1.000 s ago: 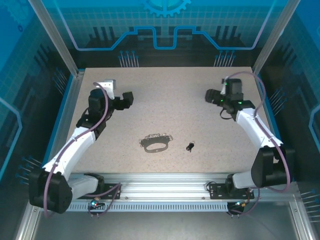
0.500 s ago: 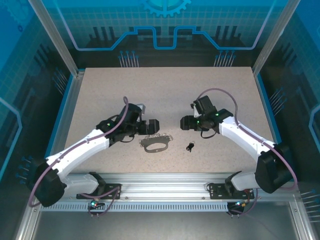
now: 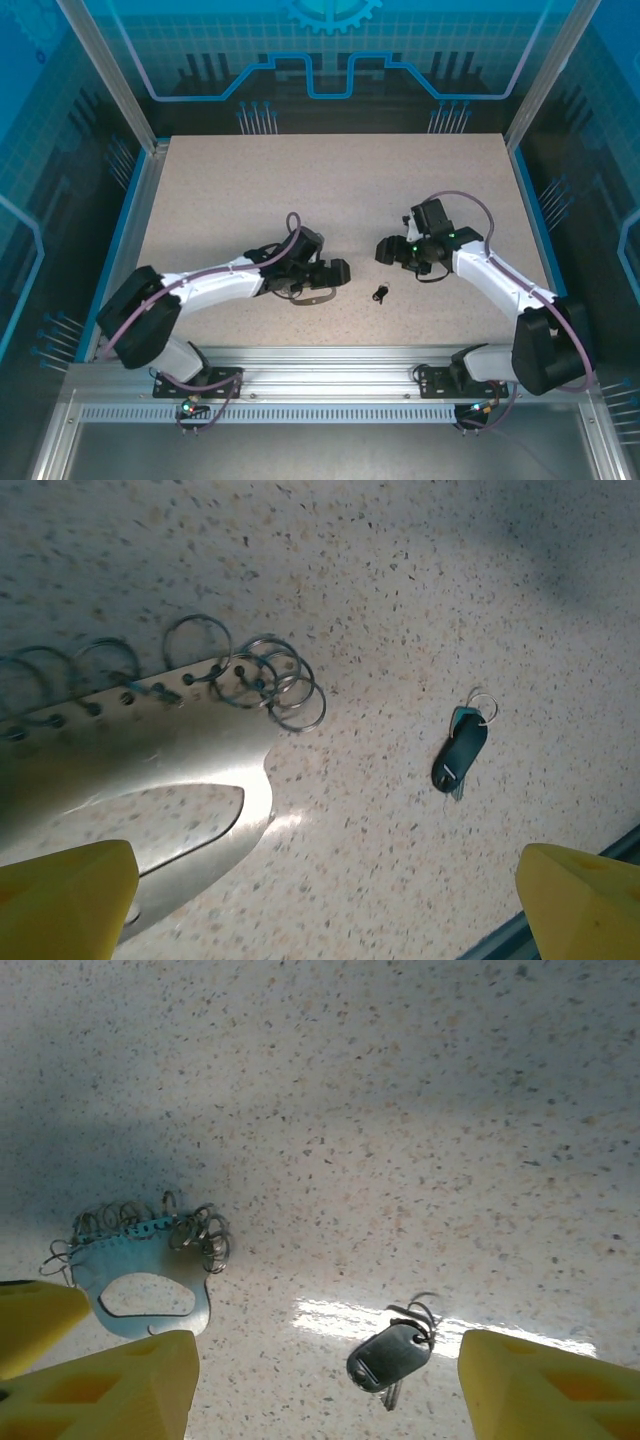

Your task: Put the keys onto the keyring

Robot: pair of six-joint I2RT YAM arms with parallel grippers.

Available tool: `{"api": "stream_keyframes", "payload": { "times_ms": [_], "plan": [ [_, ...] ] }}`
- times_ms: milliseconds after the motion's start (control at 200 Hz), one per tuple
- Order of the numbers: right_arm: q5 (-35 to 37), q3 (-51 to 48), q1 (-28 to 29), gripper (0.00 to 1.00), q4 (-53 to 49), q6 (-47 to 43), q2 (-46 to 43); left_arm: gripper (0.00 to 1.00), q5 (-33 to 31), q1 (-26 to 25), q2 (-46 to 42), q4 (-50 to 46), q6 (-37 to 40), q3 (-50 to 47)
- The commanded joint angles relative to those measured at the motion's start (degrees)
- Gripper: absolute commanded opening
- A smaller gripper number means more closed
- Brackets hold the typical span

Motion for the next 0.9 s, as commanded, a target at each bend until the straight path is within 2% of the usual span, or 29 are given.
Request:
{"api": "stream_keyframes", "payload": {
  "times_ms": [0,340,655,895],
  "plan": [
    [-2.7,0.5,-0.5,0.69,0.5,1.6,1.3,0.99,3.2,-0.5,3.0,4.5,-1.6,2.6],
    [-4.4,-1.2,-0.3,0.65,1.0,5.0,1.4,0.99,4.1,0.3,10.4,9.6,-1.7,3.8],
    [-4.2,-1.3,2.8,0.63,1.7,7.0,3.8,0.99,6.4,6.4,12.8,10.6,0.9,6.6],
    [-5.5,3.2,6.4,0.56,3.5,4.9,9.0,0.99,10.6,9.7,12.8,6.8,5.3,11.8]
  ]
}}
